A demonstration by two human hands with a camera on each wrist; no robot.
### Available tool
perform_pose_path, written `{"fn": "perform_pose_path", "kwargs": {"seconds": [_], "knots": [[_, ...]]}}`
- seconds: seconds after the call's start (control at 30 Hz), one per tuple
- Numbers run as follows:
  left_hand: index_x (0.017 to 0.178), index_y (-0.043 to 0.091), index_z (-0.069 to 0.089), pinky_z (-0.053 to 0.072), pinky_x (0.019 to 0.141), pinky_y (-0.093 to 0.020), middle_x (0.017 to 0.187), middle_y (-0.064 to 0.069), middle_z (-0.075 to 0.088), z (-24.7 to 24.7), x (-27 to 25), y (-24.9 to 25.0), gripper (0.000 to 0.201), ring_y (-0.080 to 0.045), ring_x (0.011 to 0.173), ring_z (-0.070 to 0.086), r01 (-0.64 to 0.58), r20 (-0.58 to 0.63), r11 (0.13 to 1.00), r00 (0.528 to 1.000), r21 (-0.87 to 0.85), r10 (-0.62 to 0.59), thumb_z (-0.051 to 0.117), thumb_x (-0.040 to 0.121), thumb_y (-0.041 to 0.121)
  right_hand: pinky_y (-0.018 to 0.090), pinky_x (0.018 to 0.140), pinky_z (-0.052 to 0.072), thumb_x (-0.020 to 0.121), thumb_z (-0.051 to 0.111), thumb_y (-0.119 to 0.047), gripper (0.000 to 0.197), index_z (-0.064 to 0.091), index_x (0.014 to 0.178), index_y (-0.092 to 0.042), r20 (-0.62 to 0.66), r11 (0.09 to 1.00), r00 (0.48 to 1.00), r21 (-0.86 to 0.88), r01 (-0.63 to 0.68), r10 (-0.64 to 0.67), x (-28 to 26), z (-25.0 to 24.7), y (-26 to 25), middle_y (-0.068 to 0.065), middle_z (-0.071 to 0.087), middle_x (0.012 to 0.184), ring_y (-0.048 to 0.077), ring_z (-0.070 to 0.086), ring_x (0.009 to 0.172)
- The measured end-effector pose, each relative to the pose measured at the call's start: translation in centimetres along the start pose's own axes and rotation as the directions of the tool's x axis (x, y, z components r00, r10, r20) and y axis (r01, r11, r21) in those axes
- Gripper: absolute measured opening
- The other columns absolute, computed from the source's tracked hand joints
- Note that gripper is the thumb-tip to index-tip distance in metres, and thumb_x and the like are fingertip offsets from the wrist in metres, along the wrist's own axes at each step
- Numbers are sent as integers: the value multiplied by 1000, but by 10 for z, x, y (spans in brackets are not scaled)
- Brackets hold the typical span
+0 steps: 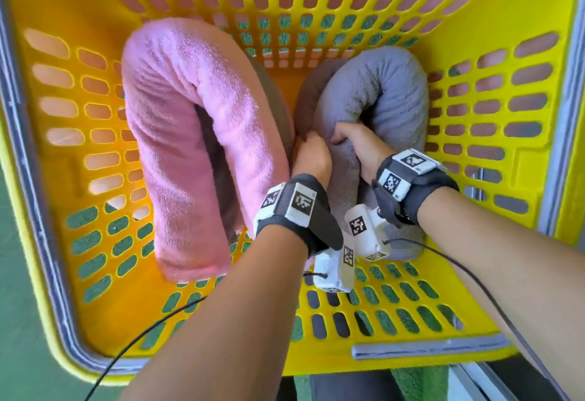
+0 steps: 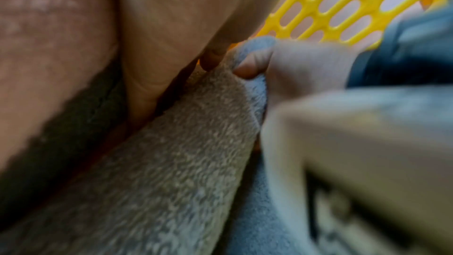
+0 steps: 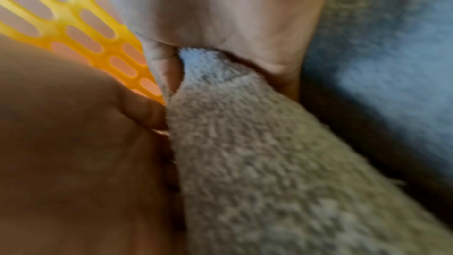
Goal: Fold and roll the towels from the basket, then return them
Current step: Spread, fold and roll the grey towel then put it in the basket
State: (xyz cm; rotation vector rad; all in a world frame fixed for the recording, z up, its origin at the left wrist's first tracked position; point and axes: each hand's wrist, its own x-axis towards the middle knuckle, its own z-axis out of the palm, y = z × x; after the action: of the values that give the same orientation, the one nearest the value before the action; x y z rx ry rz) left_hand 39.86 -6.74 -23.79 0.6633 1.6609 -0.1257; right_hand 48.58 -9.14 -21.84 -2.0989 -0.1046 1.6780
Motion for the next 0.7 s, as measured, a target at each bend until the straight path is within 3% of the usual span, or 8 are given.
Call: {"fn": "perform_pose_path", "kwargs": {"seconds": [0.1, 0.23, 0.3, 0.37, 0.47, 0.57, 0.63, 0.7], "knots": [[132, -6, 41, 28, 110, -44, 142, -26, 40, -5, -14, 4, 42, -37, 131, 37, -31, -3, 998, 1000, -46, 31, 19, 101, 13, 32, 66, 37, 65, 60, -21, 12, 54, 70, -12, -52, 963, 990, -243, 112, -129, 0, -2, -15, 5, 49, 70, 22, 45, 68], [138, -8, 36, 35, 106, -41, 143, -27, 38, -7, -14, 3, 46, -38, 131, 39, -4, 65, 986, 998, -169, 15, 21, 104, 19, 33, 67, 39, 62, 58, -27, 25, 57, 77, -7, -44, 915, 969, -343, 212, -242, 2, 3, -24, 10, 53, 78, 25, 51, 74], [138, -4, 39, 37, 105, -40, 143, -24, 40, -7, -12, 2, 47, -36, 130, 41, 2, 62, 986, 998, -169, 9, 23, 103, 23, 35, 81, 43, 61, 55, -31, 50, 58, 101, -2, -63, 908, 972, -374, 187, -226, 11, 8, -21, 17, 61, 101, 31, 57, 96], [137, -2, 42, 39, 106, -42, 141, -23, 43, -7, -11, 0, 48, -36, 129, 43, -21, 85, 987, 996, -158, 34, 23, 102, 26, 37, 97, 41, 64, 56, -36, 69, 48, 125, -5, -96, 932, 977, -328, 152, -193, 16, 11, -14, 18, 57, 122, 33, 53, 111], [138, 9, 44, 38, 106, -48, 142, -17, 45, 2, 12, -11, 65, -33, 128, 45, 5, 94, 985, 996, -170, 11, 25, 92, 51, 43, 100, 43, 55, 60, -56, 82, 52, 127, -17, -82, 979, 996, -201, 15, -32, 16, 8, 9, 11, 63, 115, 30, 59, 106], [129, 30, 52, 34, 105, -49, 141, -7, 50, 39, 142, -87, 93, -28, 125, 49, 73, 9, 986, 997, -152, -72, 28, 57, 86, 49, 97, 47, 48, 66, -65, 82, 61, 118, -22, 23, 986, 991, -106, -125, 128, 25, 2, 38, 11, 69, 103, 32, 66, 95], [128, 31, 53, 35, 103, -49, 139, -7, 52, 42, 152, -91, 92, -28, 124, 50, 130, 52, 979, 991, -159, -123, 33, 57, 85, 52, 97, 47, 49, 67, -61, 79, 63, 115, -18, 72, 987, 986, -73, -144, 150, 34, -1, 44, 15, 70, 101, 33, 66, 94], [136, 15, 48, 39, 104, -53, 140, -15, 48, 21, 82, -51, 71, -35, 127, 47, 64, 109, 988, 993, -141, -49, 33, 81, 58, 51, 98, 47, 50, 66, -61, 79, 62, 115, -16, 58, 987, 989, -86, -133, 138, 29, -1, 34, 15, 69, 102, 33, 65, 94]]}}
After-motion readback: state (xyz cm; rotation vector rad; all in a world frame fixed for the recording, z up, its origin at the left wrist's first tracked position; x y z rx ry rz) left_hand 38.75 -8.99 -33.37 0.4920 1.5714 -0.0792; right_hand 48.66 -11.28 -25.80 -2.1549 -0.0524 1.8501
